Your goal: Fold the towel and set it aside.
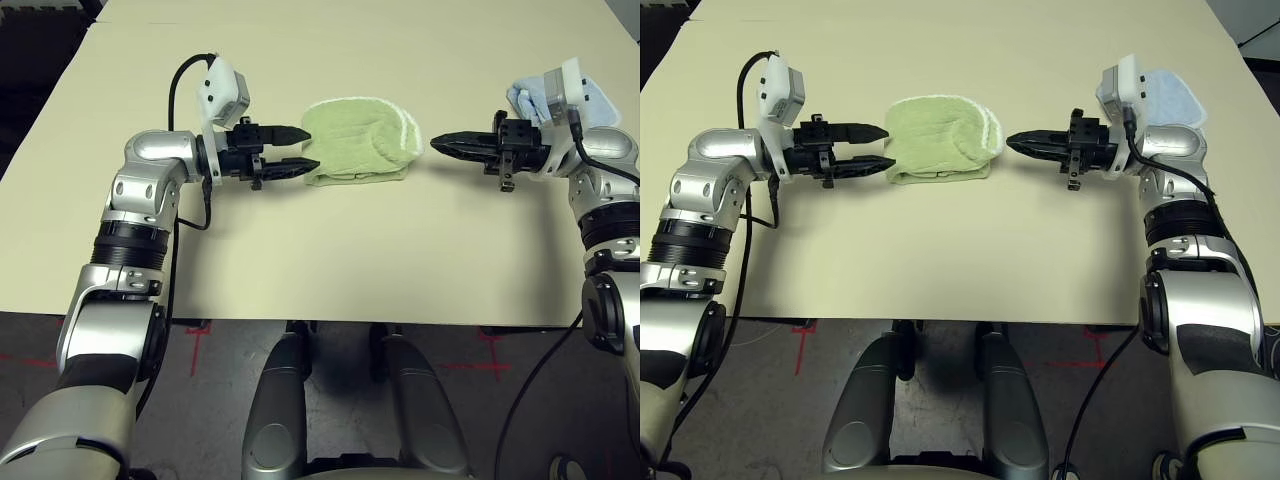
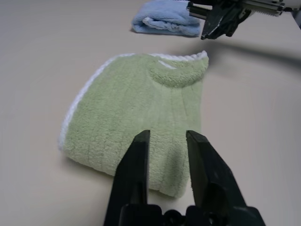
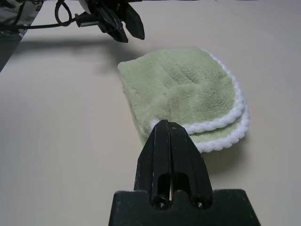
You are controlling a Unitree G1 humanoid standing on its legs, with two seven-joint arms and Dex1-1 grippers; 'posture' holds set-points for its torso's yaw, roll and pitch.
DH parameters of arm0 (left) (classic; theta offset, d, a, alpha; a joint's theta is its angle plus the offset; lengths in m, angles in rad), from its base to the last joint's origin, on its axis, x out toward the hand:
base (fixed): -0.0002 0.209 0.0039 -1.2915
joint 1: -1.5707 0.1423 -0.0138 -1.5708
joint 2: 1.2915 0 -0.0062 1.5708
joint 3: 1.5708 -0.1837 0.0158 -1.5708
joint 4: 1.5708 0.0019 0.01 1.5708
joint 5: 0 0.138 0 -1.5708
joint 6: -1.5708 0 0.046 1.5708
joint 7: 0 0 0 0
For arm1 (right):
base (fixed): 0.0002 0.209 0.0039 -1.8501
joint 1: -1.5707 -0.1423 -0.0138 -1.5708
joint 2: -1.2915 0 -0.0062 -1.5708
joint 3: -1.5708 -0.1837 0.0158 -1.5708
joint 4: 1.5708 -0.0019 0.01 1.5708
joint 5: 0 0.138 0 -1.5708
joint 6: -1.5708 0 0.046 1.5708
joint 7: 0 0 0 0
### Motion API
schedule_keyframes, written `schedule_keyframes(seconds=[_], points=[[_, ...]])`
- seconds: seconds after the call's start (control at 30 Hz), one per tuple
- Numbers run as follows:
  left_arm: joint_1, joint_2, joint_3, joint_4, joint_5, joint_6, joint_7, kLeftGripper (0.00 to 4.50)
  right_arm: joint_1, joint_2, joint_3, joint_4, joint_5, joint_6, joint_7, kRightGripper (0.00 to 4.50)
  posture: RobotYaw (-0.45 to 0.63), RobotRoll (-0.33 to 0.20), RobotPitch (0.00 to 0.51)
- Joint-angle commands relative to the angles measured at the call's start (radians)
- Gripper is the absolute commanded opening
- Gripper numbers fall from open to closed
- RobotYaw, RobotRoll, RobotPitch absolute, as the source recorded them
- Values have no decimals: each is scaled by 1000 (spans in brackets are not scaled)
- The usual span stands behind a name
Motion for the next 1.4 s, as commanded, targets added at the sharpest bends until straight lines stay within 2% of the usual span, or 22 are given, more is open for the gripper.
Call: schedule_keyframes(seconds=[0.03, 0.3, 0.43, 0.6, 0.77, 1.03, 1.13, 1.3, 1.4], points=[[-24, -25, 11, 34, 9, -45, 13, 17, -10, 10, -6, -2, 0, 10, -15, 0, 63, 0, 293], [-107, -125, -4, 124, 32, -87, 44, 17, -86, 92, -15, 19, 20, 69, -67, 0, 72, 0, 298], [-125, -178, -32, 156, 60, -97, 45, 17, -112, 133, 18, 69, -41, 35, -125, 0, 80, 0, 296], [-132, -225, -45, 287, 124, -131, 117, 17, -107, 180, 62, 158, -126, -10, -208, 0, 86, 0, 294], [-146, -202, -42, 416, 176, -165, 160, 17, -62, 177, 95, 232, -194, -64, -239, 0, 86, 0, 294], [-157, -172, -42, 489, 228, -199, 170, 17, -60, 143, 98, 263, -235, -71, -267, 0, 86, 0, 292], [-159, -169, -28, 484, 216, -196, 157, 17, -66, 145, 64, 266, -206, -53, -271, 0, 84, 0, 289], [-215, -175, 28, 448, 156, -165, 120, 17, -149, 166, -68, 246, -67, 43, -257, 0, 88, 0, 284], [-261, -188, 62, 449, 135, -151, 141, 17, -200, 177, -104, 247, -46, 70, -310, 0, 88, 0, 284]])
